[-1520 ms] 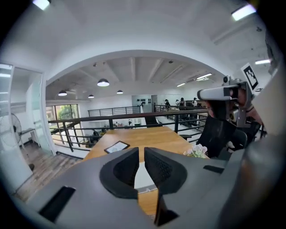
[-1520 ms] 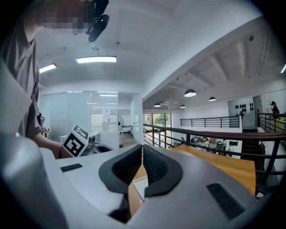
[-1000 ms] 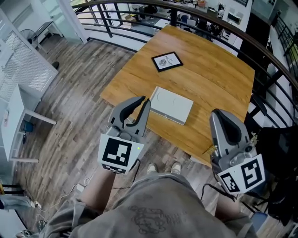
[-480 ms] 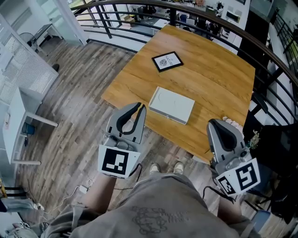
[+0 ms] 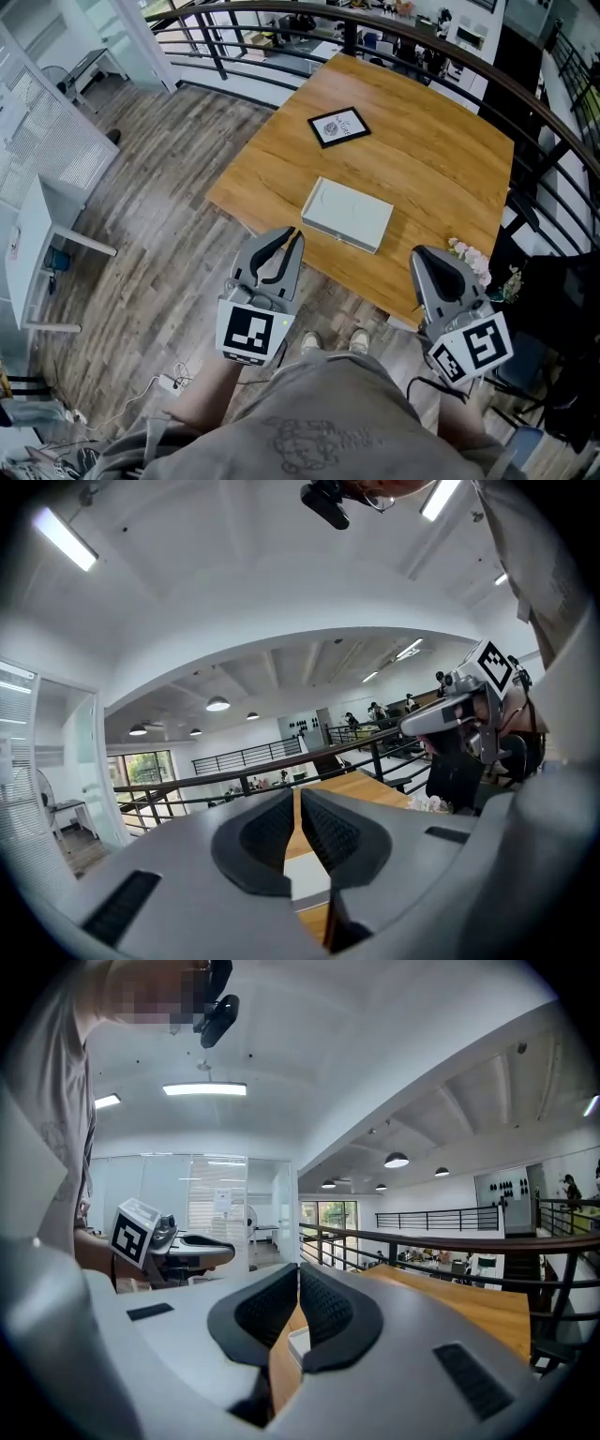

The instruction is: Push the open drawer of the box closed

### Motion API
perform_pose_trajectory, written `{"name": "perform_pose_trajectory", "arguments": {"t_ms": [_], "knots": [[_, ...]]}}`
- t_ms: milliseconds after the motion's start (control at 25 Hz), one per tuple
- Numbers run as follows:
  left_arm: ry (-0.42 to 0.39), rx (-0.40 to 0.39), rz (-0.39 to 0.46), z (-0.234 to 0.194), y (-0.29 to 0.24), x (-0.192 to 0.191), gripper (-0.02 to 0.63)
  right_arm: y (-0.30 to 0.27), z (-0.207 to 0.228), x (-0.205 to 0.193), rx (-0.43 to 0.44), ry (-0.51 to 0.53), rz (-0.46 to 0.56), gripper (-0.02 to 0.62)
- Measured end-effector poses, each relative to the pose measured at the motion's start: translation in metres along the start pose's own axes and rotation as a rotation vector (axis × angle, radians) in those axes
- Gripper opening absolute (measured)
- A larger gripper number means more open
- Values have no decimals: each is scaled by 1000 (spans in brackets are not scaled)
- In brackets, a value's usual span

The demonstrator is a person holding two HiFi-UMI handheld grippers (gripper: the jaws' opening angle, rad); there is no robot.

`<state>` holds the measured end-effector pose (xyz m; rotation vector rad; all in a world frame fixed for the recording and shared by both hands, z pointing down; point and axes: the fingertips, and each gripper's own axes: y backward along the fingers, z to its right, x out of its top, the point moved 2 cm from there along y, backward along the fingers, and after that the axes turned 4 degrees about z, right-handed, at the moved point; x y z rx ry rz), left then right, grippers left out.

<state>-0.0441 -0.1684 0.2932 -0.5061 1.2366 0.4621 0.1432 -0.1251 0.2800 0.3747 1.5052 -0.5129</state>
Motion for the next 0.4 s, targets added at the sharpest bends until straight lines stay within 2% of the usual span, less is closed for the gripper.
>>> {"name": "perform_pose_trajectory", "arguments": {"t_ms": [400], "knots": [[19,-5,-14,3,0,-5,34,-3,0,-4,5,-2,-9,35]]}}
